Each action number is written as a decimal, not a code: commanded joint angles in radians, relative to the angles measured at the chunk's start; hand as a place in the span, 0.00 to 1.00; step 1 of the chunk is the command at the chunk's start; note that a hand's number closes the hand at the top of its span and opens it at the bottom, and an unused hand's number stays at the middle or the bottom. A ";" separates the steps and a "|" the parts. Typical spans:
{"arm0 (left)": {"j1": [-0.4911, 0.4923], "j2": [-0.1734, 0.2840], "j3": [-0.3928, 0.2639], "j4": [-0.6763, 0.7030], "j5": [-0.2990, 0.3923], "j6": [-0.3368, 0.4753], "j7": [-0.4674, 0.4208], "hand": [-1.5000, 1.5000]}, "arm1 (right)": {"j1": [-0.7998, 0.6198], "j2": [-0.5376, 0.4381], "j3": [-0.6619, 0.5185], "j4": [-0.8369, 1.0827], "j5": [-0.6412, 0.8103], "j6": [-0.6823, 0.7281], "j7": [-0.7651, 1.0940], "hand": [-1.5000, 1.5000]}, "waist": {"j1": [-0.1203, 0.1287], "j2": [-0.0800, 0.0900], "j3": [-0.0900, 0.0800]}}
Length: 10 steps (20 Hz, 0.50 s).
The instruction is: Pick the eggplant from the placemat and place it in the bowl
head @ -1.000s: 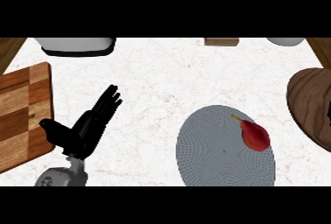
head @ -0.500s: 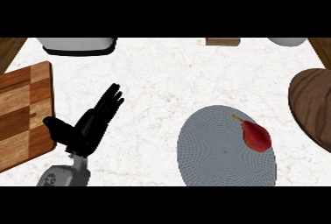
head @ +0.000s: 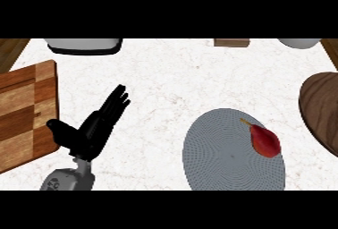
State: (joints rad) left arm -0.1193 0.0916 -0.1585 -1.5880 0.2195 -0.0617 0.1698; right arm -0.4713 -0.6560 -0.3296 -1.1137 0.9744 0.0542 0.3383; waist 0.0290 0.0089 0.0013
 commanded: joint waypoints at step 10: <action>-0.019 -0.013 0.006 0.017 -0.017 0.002 -0.006 0.50 | -0.178 0.048 -0.224 0.444 -0.218 -0.250 -0.305 0.00 | -0.009 -0.003 0.002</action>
State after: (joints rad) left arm -0.1468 0.0770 -0.1503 -1.5472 0.2064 -0.0614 0.1602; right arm -0.6366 -0.6359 -0.4695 -0.7004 0.8541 -0.1227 0.1289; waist 0.0259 0.0097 0.0027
